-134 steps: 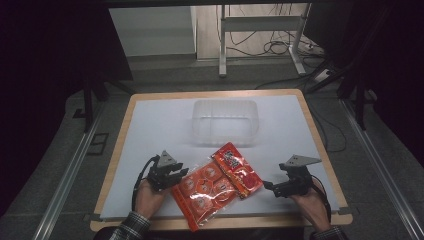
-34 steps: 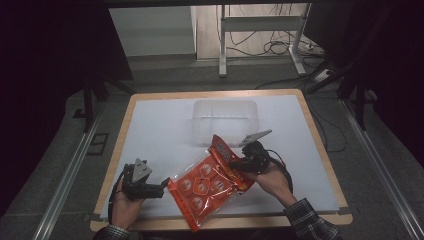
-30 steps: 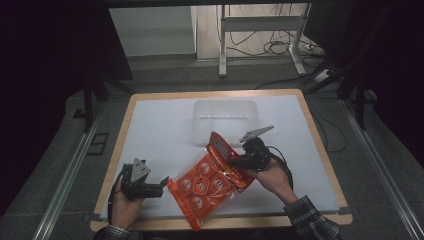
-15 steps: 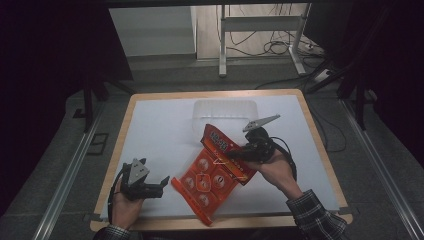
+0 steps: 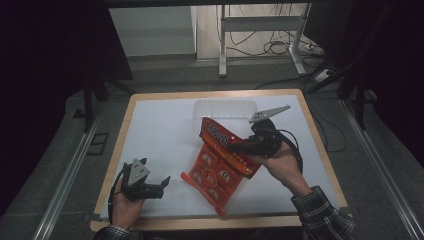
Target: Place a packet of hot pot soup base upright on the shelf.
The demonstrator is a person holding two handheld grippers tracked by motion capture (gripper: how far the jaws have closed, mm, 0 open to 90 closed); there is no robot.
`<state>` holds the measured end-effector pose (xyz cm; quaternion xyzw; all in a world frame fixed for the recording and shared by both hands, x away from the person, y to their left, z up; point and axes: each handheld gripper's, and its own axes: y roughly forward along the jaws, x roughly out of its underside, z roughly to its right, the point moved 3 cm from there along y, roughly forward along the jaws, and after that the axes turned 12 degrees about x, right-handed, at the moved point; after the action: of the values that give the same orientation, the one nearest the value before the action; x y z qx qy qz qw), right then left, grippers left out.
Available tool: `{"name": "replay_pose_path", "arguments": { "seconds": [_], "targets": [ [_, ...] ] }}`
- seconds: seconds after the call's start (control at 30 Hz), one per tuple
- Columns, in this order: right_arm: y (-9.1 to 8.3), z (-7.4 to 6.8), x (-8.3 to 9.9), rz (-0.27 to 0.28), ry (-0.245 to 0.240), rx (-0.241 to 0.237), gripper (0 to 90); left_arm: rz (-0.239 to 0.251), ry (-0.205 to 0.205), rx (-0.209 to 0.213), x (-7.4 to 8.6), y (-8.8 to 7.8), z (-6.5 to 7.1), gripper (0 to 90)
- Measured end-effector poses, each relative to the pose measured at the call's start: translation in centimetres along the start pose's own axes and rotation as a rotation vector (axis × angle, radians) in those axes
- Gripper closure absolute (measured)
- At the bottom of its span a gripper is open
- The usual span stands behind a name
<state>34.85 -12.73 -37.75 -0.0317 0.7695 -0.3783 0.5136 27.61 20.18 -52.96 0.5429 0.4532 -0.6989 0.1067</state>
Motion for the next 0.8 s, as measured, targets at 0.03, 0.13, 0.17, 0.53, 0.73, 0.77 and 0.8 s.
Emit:
{"name": "replay_pose_path", "arguments": {
  "seconds": [0.03, 0.13, 0.17, 0.53, 0.73, 0.77, 0.8],
  "targets": [
    [-0.2, -0.1, -0.2, 0.003, 0.002, -0.008, 89.4, 0.000, 0.000, 0.000, 0.0, 0.0, 0.0, 0.0],
    [-0.7, -0.3, -0.6, 0.015, 0.000, -0.015, 89.5, 0.000, 0.000, 0.003, 0.0, 0.0, 0.0, 0.0],
    [-0.9, -0.3, -0.7, 0.021, 0.000, -0.020, 89.4, 0.000, 0.001, 0.004, 0.0, 0.0, 0.0, 0.0],
    [-2.8, -0.2, -2.0, 0.058, 0.005, 0.013, 89.5, 0.000, 0.006, 0.007, 0.0, 0.1, 0.1, 0.0],
    [-4.0, 1.1, -2.5, 0.081, 0.035, 0.034, 89.5, -0.007, 0.008, 0.024, 0.0, 0.2, 0.2, 0.0],
    [-4.1, 1.3, -2.6, 0.084, 0.037, 0.034, 89.5, -0.009, 0.011, 0.032, 0.0, 0.3, 0.2, 0.0],
    [-4.3, 1.4, -2.8, 0.086, 0.041, 0.035, 89.5, -0.012, 0.018, 0.037, 0.0, 0.3, 0.3, 0.0]
  ]
}}
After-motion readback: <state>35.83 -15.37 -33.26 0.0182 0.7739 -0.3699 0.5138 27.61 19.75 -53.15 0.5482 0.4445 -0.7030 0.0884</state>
